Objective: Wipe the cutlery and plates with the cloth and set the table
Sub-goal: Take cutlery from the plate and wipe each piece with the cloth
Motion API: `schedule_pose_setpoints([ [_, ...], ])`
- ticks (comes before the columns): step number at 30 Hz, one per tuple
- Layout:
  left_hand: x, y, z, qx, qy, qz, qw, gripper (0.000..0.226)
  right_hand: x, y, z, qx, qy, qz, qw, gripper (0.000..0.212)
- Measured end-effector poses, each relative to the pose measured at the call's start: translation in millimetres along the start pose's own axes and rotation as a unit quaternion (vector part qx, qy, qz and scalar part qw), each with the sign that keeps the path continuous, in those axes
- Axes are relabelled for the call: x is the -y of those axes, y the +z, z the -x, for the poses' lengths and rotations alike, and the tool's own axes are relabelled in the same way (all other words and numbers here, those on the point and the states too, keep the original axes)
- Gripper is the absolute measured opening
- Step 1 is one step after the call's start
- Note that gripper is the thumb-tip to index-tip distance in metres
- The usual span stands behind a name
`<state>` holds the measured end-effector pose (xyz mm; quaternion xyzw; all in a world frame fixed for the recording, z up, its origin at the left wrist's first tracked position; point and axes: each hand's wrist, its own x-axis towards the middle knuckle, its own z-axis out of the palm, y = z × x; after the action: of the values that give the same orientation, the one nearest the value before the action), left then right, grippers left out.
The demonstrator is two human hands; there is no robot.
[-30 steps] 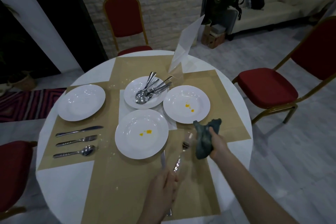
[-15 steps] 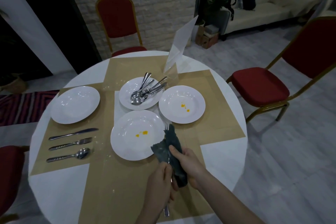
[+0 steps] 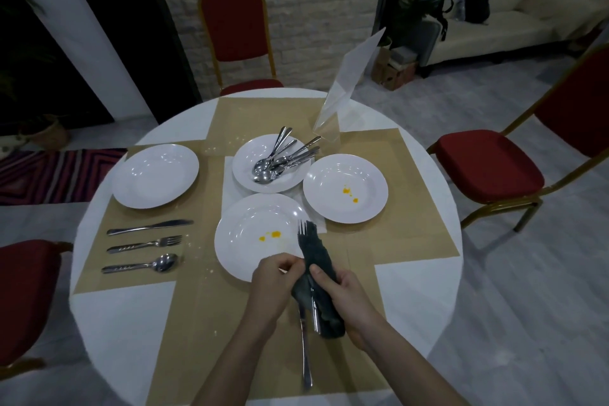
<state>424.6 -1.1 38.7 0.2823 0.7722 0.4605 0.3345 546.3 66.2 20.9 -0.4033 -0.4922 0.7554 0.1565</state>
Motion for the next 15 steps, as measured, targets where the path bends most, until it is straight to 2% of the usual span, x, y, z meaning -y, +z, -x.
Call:
schedule_pose_setpoints([
  [4, 7.7, 1.8, 2.1, -0.011, -0.025, 0.095, 0.995, 0.009, 1.5, -3.2, -0.3, 0.007, -0.02, 0.029, 0.999, 0.024],
  [7, 11.6, 4.5, 6.3, -0.013, -0.067, 0.192, 0.979, 0.008, 0.8, -3.2, -0.4, 0.016, -0.034, 0.054, 0.998, 0.016],
  [11, 13.6, 7.1, 7.1, 0.034, -0.125, 0.215, 0.968, 0.026, 1.6, -6.1, 0.4, 0.041, -0.025, 0.078, 0.996, 0.019],
  [15, 10.6, 11.6, 6.6, 0.011, -0.142, 0.244, 0.959, 0.019, 7.7, -11.6, 0.3, 0.073, -0.023, 0.111, 0.991, 0.02],
])
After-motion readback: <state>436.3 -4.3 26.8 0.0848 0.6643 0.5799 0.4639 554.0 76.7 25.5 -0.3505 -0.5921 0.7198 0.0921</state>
